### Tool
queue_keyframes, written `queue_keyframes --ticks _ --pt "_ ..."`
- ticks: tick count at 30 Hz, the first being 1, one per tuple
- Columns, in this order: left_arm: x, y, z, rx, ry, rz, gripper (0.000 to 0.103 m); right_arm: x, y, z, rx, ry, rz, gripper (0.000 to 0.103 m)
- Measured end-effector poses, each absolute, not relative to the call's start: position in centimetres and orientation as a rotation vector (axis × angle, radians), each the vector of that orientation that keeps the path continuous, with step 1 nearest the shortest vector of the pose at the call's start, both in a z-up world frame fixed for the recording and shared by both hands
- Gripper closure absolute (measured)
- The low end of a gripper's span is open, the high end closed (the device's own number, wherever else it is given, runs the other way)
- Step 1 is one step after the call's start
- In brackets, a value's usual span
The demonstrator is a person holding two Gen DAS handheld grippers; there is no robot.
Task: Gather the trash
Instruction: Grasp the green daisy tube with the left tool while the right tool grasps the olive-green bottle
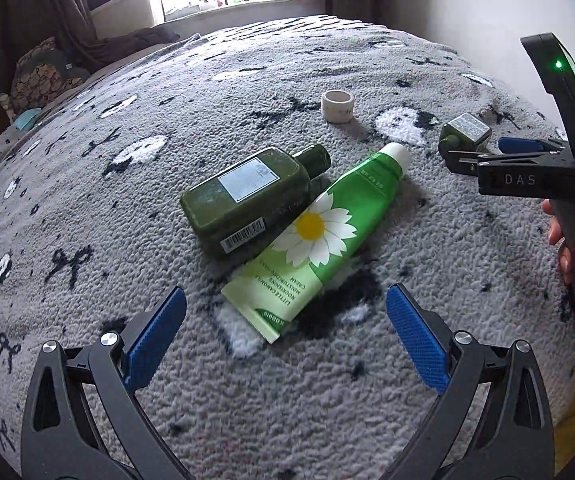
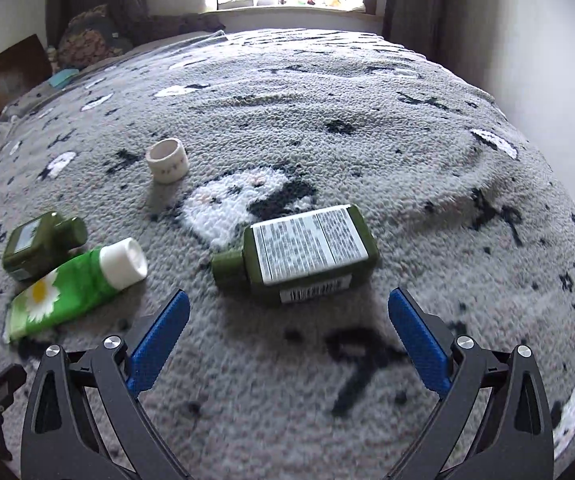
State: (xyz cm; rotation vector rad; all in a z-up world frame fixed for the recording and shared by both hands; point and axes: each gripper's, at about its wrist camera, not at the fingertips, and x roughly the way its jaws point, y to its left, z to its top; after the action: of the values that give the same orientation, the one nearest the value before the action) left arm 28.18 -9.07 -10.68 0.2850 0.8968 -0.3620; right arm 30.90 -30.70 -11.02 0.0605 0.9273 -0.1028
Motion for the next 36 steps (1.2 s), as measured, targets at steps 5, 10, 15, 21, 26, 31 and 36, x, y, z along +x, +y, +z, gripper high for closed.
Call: queue_keyframes --ticks 5,10,15,21,26,31,36 --pt "30.1 -10.7 -12.0 0.295 0.927 -0.375 0.008 32.6 -31.3 -12.0 0.072 0.966 -0.102 0.004" --pt "31.9 -12.9 -12.7 0.281 0.943 -0.385 0.009 33.3 -32.0 -11.9 0.077 0.963 -0.073 0.016" --pt "33.4 -14.6 -12.6 0.257 0.946 -0.407 0.022 33.4 -32.7 -11.5 0.059 0.955 -0.056 0.017" --pt "34.1 -15.8 -12.4 0.258 0.956 -0.420 0.040 32.7 -34.2 -11.0 0.106 0.951 -0.051 0.017" --pt "33.2 -15.9 -11.9 0.273 0.955 -0.438 0.055 31.5 -34.2 -10.2 0.102 0.939 -0.027 0.017" --pt "30.8 -15.0 -11.3 0.266 0.960 -0.456 0.065 28.7 -33.3 -8.8 0.096 0.908 0.037 0.017" --pt "27.5 -12.9 -10.9 0.237 0.956 -0.470 0.068 24.9 -31.6 -7.9 0.100 0.882 0.107 0.017"
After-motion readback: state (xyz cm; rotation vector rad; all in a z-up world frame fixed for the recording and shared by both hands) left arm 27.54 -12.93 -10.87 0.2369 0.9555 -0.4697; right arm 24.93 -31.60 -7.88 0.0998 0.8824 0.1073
